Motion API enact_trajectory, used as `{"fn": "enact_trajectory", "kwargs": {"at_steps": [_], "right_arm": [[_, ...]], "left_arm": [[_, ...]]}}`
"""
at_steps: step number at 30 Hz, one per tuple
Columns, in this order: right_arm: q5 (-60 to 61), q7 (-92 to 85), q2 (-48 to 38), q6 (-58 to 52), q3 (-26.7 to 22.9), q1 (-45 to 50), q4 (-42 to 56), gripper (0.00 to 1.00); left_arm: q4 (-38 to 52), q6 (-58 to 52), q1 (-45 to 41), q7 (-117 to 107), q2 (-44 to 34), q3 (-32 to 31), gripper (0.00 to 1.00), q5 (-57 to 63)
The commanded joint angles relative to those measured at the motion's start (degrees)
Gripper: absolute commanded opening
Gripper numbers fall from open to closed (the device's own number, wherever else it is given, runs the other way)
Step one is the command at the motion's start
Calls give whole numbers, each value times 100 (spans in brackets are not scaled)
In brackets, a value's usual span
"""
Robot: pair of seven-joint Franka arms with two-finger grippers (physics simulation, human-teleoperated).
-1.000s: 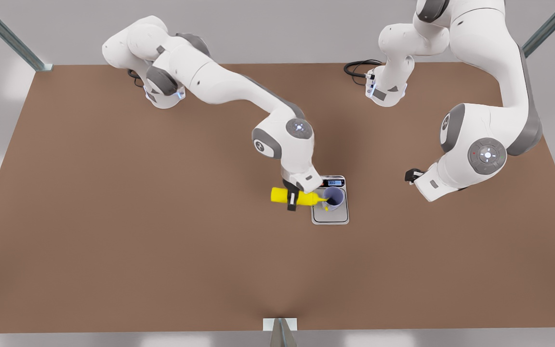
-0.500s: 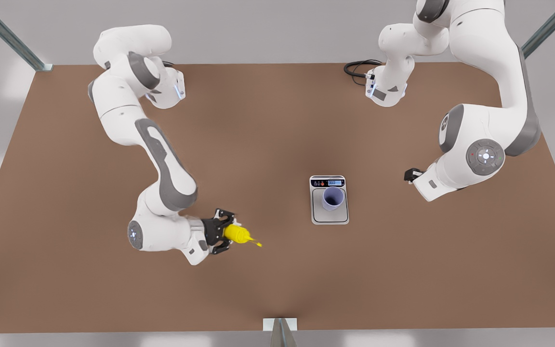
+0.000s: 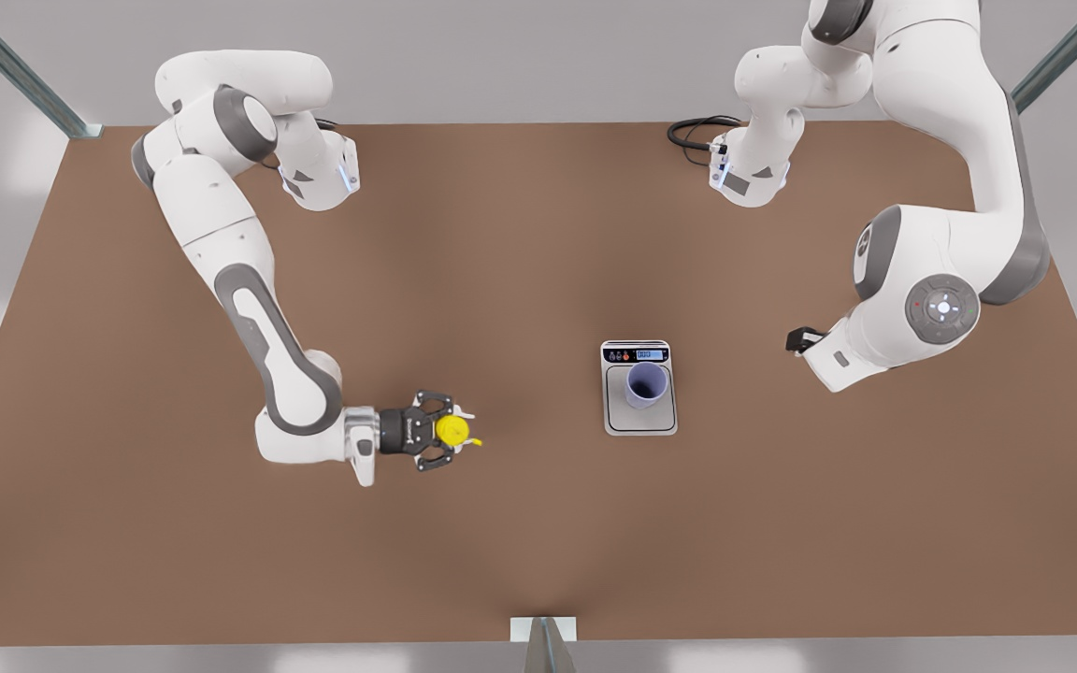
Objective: Move cup to the weight, pick up sauce bottle, pour sauce
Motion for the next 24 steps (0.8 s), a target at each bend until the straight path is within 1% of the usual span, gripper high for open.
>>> {"fn": "enact_trajectory", "kwargs": {"at_steps": [1,4,8,15,24], "right_arm": [[632,-4133,-13,1019,4,6,-70,49],[1097,-4353,57,1309,4,41,-193,49],[1625,-4564,241,1344,12,32,-237,49],[2196,-4819,716,764,21,-12,-158,49],[2346,-5232,1155,289,12,-47,9,49]], "left_arm": [[-31,0,0,8,-7,-1,100,7],[-49,17,9,8,-7,-1,100,15],[-49,26,9,8,2,-1,100,15],[-49,17,35,17,11,7,100,15],[-49,17,53,17,2,-1,100,50]]}}
